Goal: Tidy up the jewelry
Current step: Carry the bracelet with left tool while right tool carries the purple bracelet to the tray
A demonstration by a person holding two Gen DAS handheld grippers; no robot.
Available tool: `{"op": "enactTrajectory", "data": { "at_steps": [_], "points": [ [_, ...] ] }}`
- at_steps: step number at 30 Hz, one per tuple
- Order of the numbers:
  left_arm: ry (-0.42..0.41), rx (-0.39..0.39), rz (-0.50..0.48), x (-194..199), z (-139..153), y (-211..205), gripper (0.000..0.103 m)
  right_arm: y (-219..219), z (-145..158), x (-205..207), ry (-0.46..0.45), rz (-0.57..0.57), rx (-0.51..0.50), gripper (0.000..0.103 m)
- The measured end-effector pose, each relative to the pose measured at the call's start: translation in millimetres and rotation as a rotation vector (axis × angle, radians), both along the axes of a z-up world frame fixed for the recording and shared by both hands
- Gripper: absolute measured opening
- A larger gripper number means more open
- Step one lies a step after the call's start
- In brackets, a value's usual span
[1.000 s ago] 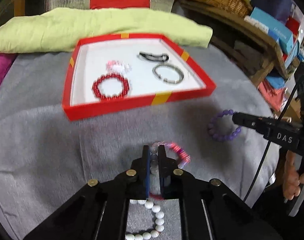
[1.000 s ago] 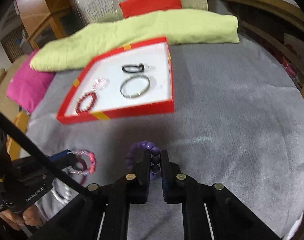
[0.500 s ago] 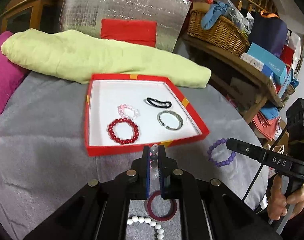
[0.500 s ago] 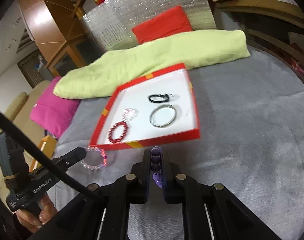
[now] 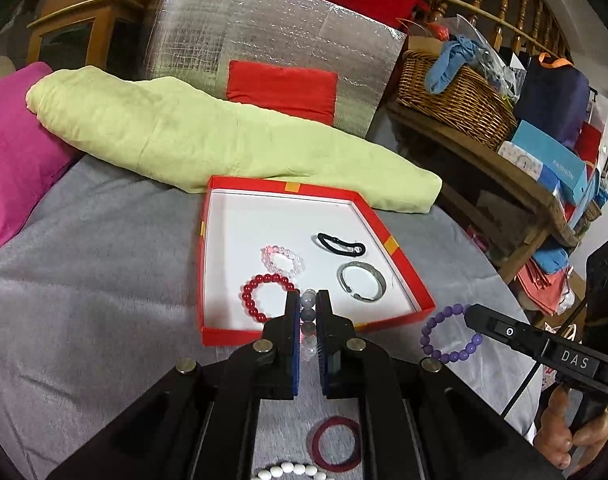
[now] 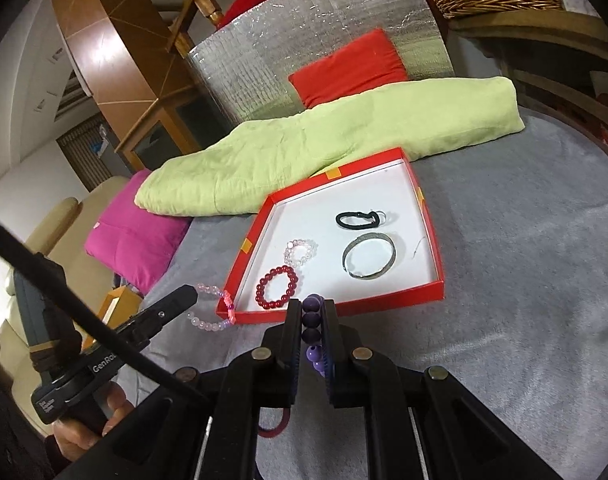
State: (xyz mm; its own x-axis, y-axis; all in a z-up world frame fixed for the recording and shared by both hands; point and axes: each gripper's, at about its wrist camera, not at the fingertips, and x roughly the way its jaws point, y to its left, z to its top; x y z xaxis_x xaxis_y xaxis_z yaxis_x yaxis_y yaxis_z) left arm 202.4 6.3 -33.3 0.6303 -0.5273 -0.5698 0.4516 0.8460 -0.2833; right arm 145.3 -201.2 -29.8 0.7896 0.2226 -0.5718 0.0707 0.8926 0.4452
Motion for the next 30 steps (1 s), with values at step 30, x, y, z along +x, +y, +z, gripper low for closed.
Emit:
{"op": "enactTrajectory", "data": {
  "at_steps": [30],
  "points": [
    [-0.034,0.055,0.045,69.9,-8.6,-16.5,0.008,-16.7,-6.7,127.6,-0.06,-0.011,0.201,0.01]
  ]
}}
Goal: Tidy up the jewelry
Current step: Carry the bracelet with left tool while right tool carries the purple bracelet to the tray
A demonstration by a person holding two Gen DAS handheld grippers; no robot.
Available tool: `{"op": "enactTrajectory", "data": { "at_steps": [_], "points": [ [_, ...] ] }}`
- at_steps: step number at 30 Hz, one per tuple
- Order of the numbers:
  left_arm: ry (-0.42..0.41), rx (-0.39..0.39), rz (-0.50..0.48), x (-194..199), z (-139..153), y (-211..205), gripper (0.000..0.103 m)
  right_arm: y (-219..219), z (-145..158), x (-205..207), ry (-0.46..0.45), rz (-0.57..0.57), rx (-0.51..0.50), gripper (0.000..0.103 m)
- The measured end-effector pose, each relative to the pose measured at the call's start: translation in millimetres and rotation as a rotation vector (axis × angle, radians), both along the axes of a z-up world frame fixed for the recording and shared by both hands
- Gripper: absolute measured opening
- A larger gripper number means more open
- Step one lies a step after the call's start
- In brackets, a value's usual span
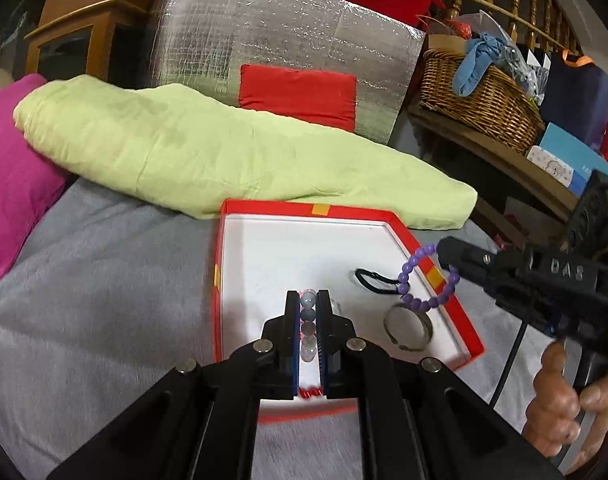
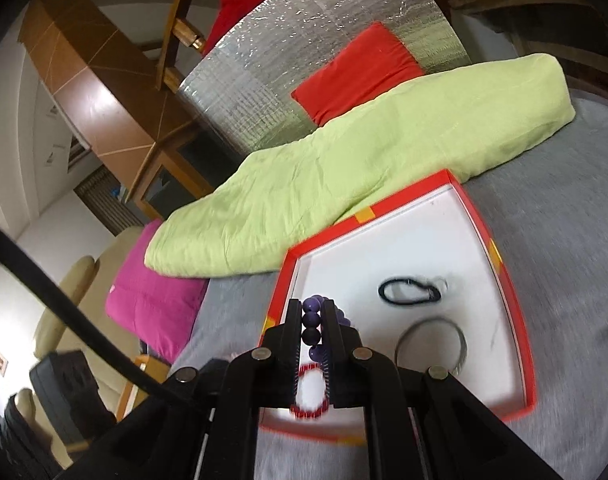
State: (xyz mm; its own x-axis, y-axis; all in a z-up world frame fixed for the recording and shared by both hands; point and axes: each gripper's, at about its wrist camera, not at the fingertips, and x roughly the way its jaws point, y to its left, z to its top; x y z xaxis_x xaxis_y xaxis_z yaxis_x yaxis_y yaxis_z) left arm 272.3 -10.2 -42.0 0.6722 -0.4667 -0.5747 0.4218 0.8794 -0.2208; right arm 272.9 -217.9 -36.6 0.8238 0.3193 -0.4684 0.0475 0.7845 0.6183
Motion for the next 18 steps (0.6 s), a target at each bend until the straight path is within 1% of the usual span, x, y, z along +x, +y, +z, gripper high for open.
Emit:
{"op": "enactTrajectory", "data": {
  "at_steps": [5,8,11,12,14,15,18],
  "points": [
    [0.009,0.037,-0.006,30.7,-2.9,-10.1,0.008,-5.7,-3.8,37.5,0.022,0.001,0.023,0.01],
    [0.022,0.037,-0.01,47.8,-4.1,-14.2,0.008,-4.1,-7.7,60.2,0.039,0.015,0.036,0.01],
    [0.066,0.046,-0.014,64.8,-14.2,-20.0,0.008,-0.7,-15.5,84.2,0.064,0.033,0.068,0.01],
    [0.076,0.053,-0.018,67.9,-17.6,-21.9,0.008,-0.6,-19.7,91.3,0.071,0.034,0.096,0.01],
    [0.095,0.091,-0.017,74.6,-25.4,-26.3,0.008,-1.1,-29.4,101.7,0.077,0.034,0.161,0.01],
    [0.104,0.097,-0.014,76.8,-27.9,-26.6,0.008,-0.7,-34.2,106.4,0.09,0.032,0.178,0.01],
    [0.133,0.108,0.009,85.0,-34.2,-24.0,0.008,1.0,-44.6,123.4,0.146,0.017,0.17,0.01]
  ]
}}
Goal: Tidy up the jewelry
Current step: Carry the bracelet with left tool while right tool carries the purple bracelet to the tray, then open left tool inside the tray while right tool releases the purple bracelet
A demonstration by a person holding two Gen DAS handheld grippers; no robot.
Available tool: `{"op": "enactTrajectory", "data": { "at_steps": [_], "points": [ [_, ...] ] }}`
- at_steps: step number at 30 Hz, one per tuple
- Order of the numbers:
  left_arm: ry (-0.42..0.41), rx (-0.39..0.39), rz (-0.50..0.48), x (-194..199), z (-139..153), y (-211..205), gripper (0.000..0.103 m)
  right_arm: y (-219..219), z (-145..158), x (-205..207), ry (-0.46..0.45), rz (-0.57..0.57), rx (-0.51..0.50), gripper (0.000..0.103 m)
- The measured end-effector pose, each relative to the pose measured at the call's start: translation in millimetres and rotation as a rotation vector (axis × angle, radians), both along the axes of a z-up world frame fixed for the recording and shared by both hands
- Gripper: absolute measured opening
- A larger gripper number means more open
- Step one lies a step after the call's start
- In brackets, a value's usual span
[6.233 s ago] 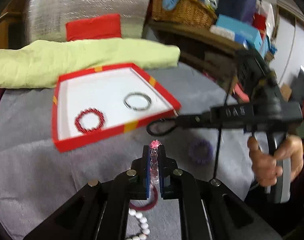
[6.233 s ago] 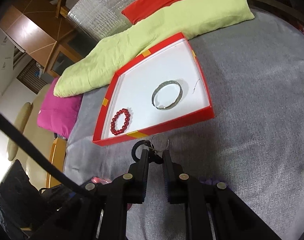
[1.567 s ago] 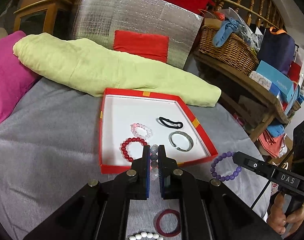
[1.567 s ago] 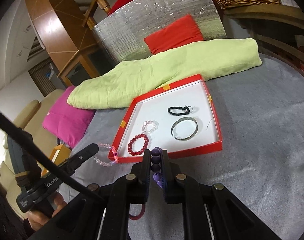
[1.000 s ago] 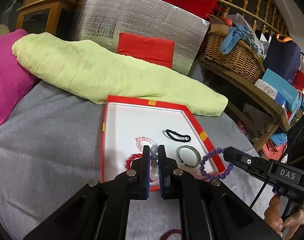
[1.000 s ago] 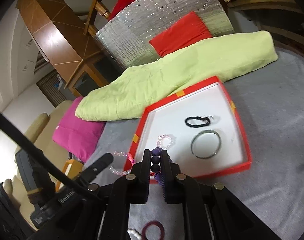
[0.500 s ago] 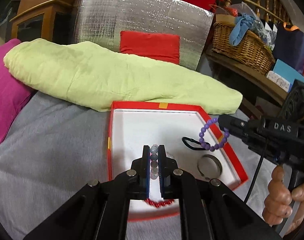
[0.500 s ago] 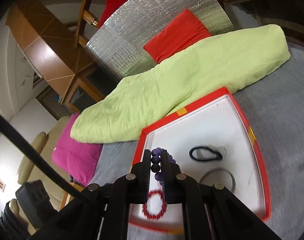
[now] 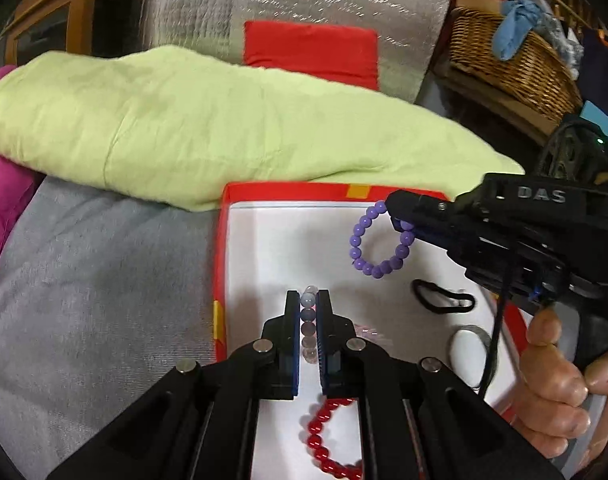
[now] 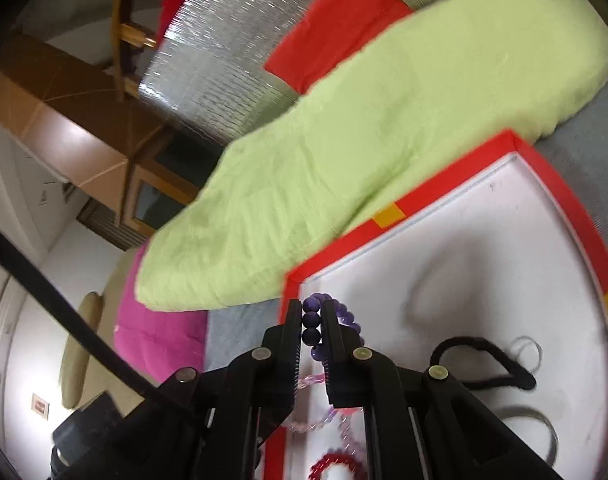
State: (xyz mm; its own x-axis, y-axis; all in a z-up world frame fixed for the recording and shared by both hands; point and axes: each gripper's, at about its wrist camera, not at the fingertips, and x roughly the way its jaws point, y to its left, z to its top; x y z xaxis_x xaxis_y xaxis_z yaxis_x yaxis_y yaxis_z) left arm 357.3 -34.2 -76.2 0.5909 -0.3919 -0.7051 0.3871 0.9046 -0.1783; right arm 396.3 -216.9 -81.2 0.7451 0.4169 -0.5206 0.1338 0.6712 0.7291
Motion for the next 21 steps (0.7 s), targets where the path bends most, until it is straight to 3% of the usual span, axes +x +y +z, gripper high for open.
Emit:
{"op": "enactTrajectory", "data": {
  "at_steps": [9,10,11,13,21],
  "points": [
    [0.022,0.088,0.034,7.7,-5.5,1.1,0.008,-14.9,-11.6,21.2,0.113,-0.075,-0.097,0.014],
    [0.019,0.091,0.036,7.6,-4.7,1.9,0.012,-18.0,-11.3,18.6,0.124,-0.082,-0.099,0.016],
    [0.016,0.095,0.039,6.8,-3.2,3.1,0.016,-21.6,-10.5,14.9,0.13,-0.086,-0.093,0.028],
    [-0.001,0.104,0.059,3.0,1.9,6.9,0.039,-28.4,-7.7,5.4,0.132,-0.102,-0.09,0.045],
    [-0.094,0.136,0.128,-24.3,34.5,24.1,0.054,-33.6,36.1,-84.7,0.035,-0.038,-0.206,0.046]
  ]
}}
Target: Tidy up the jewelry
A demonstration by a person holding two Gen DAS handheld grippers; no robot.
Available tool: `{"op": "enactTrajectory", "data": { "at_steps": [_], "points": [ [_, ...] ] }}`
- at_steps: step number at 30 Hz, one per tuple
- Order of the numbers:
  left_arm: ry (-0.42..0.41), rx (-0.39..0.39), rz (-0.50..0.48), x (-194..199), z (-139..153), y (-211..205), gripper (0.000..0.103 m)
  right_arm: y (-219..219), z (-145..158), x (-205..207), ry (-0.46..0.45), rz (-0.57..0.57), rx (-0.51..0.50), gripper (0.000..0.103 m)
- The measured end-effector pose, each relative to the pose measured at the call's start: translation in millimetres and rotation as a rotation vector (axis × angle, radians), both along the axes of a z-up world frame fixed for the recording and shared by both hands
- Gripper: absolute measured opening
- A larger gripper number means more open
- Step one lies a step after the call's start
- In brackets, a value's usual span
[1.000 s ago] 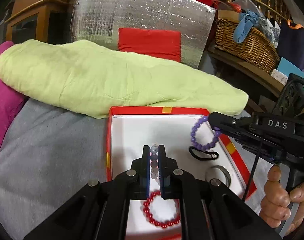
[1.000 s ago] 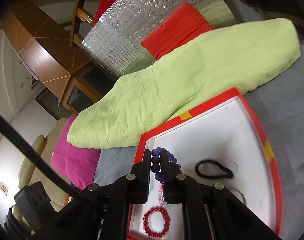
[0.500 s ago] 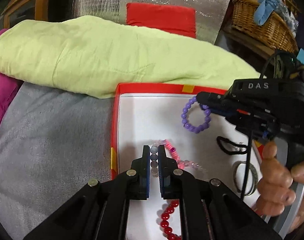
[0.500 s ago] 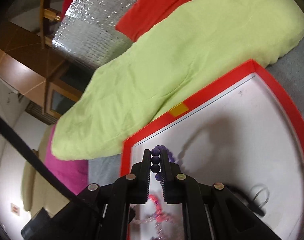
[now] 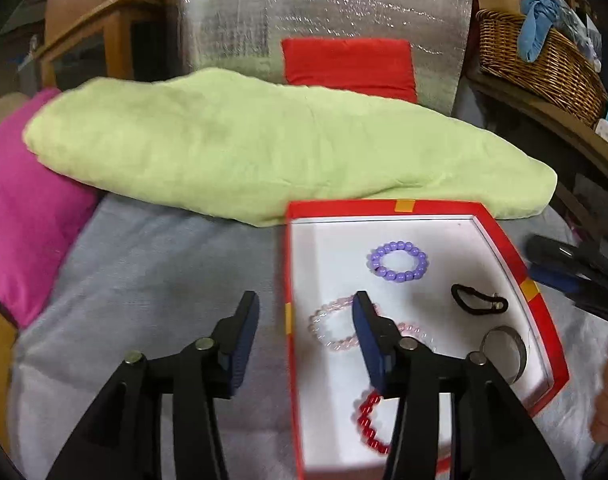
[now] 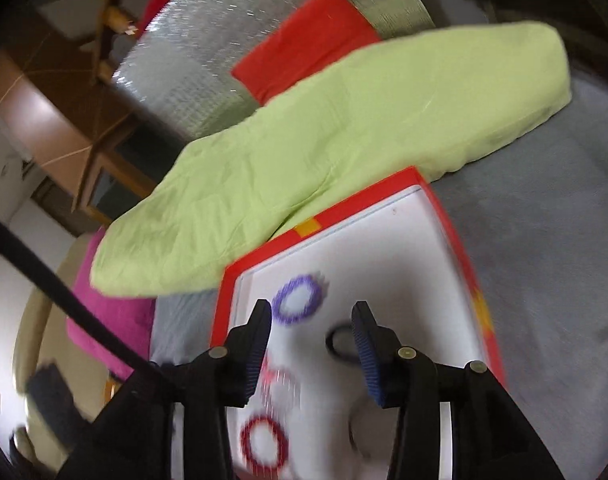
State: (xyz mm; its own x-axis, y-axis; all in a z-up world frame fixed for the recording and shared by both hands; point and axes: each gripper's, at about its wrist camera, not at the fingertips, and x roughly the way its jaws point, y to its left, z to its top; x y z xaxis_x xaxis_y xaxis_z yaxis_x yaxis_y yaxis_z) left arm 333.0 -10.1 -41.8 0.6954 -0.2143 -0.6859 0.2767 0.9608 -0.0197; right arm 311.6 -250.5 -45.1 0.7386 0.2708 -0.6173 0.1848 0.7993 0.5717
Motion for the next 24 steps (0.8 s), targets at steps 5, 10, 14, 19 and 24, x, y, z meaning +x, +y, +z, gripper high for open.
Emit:
{"op": "enactTrajectory", "data": {
  "at_steps": [5,10,14,19,24],
  "points": [
    [-0.044,0.033,0.034,-37.6,16.5,9.7,0.061,10.3,14.3,-75.9,-0.026,0.047,-0.081,0.045],
    [-0.052,0.083,0.035,-87.6,16.9,17.5,0.063,29.9,3.2,-132.3,0.014,0.122,-0.086,0.045],
    [-0.053,0.128,0.047,-120.9,9.6,26.7,0.063,47.4,-10.3,-165.5,0.045,0.168,-0.11,0.045],
    [-0.024,0.14,0.108,-159.8,-3.2,41.7,0.063,58.0,-16.7,-182.1,0.056,0.182,-0.105,0.045],
    [-0.064,0.15,0.101,-182.4,-0.9,39.1,0.068,65.8,-15.6,-183.6,0.046,0.205,-0.116,0.046]
  ]
}}
